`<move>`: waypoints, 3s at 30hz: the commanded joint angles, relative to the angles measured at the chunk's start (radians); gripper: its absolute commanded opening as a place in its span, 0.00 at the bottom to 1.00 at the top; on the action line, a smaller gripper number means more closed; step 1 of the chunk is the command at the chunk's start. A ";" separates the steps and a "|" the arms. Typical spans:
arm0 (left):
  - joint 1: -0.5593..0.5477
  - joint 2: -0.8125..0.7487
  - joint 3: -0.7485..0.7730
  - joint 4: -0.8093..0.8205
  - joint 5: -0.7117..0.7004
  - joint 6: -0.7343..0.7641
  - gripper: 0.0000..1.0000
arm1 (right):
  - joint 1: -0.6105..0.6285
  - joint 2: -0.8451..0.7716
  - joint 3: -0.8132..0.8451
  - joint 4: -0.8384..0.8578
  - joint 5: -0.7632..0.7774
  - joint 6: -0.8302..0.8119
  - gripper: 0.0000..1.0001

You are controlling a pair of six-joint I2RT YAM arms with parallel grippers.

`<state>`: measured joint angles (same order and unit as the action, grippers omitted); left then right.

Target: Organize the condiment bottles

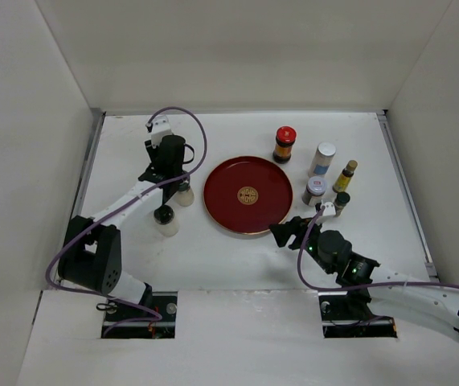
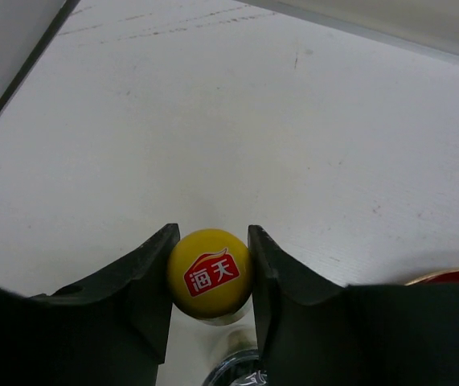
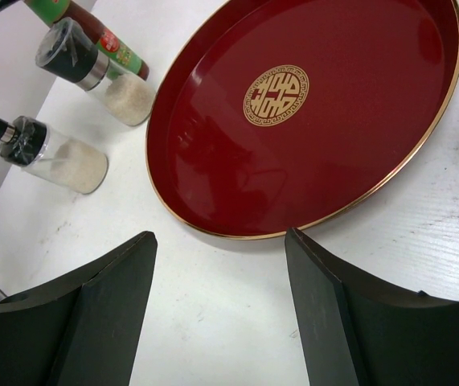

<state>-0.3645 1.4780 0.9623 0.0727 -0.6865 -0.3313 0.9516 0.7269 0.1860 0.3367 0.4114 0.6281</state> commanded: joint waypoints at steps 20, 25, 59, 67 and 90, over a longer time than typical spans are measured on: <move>-0.095 -0.022 0.340 0.104 0.004 0.087 0.19 | 0.008 -0.029 0.013 0.024 0.018 0.002 0.72; -0.213 0.022 0.375 0.113 0.018 0.083 0.19 | 0.000 -0.035 0.009 0.024 0.021 0.004 0.73; -0.377 0.249 0.277 0.271 0.042 0.064 0.64 | -0.001 -0.043 0.006 0.018 0.032 0.005 0.73; -0.402 0.021 0.162 0.236 0.022 0.071 0.82 | 0.000 -0.055 0.003 0.018 0.032 0.004 0.73; -0.247 -0.242 -0.249 -0.068 -0.068 -0.101 0.87 | 0.000 -0.040 0.017 0.007 0.030 -0.001 0.96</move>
<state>-0.6235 1.2270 0.7082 -0.0738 -0.7399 -0.4145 0.9504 0.6876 0.1860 0.3214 0.4229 0.6289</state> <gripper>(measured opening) 0.870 0.956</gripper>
